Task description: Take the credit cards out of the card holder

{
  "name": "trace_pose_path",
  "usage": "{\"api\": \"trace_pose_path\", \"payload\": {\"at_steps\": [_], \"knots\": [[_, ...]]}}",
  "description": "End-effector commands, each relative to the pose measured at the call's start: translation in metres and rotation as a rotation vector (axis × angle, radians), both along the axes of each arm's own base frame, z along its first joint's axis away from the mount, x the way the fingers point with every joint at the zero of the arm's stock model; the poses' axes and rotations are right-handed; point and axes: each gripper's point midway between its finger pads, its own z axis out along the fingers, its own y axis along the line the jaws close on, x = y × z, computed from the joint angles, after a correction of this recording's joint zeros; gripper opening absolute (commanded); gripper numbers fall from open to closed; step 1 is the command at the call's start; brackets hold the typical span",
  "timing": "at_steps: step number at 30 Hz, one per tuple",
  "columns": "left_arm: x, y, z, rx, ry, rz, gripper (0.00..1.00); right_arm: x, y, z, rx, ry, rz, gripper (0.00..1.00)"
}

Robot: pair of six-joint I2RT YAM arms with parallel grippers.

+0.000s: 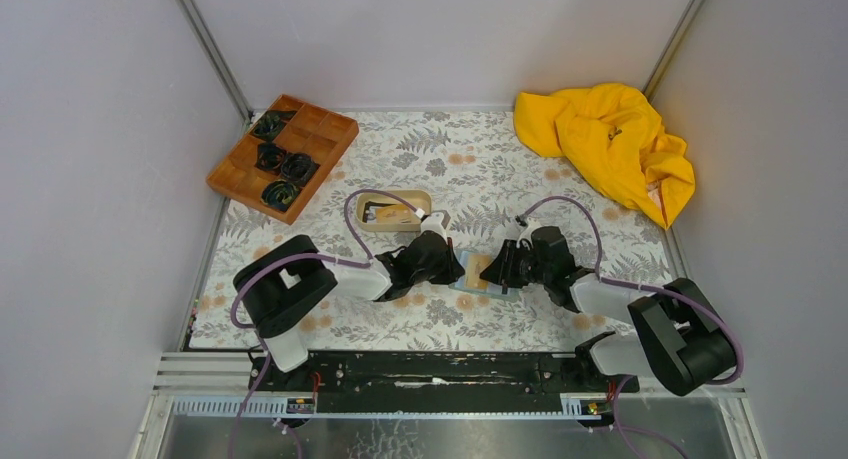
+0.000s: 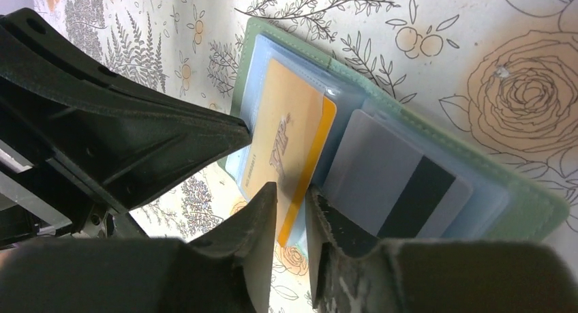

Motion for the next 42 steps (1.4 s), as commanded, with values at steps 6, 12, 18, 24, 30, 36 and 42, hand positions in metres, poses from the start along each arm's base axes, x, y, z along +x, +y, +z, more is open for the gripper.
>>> {"api": "trace_pose_path", "payload": {"at_steps": [6,12,18,24,30,36,42], "knots": [[0.000,-0.007,-0.007,-0.019,0.011,-0.009,0.00,0.004,0.016,0.036,0.102,-0.077,0.044,0.08],[-0.001,-0.007,-0.008,-0.016,0.014,-0.007,0.00,0.003,0.009,0.037,0.068,-0.088,0.027,0.00],[-0.001,-0.009,-0.017,-0.009,0.032,-0.012,0.00,0.005,-0.002,0.041,0.032,-0.106,0.002,0.05],[-0.002,-0.009,-0.022,-0.006,0.042,-0.009,0.00,0.007,-0.009,0.045,0.025,-0.116,-0.012,0.00],[-0.001,-0.009,-0.025,-0.003,0.048,-0.003,0.00,0.008,-0.013,0.046,0.015,-0.119,-0.018,0.10],[-0.001,-0.009,-0.029,-0.003,0.058,-0.007,0.00,0.008,-0.014,0.047,0.016,-0.113,-0.016,0.13],[0.000,-0.009,-0.031,-0.004,0.062,-0.008,0.00,0.008,-0.014,0.046,0.022,-0.110,-0.021,0.23]]}}
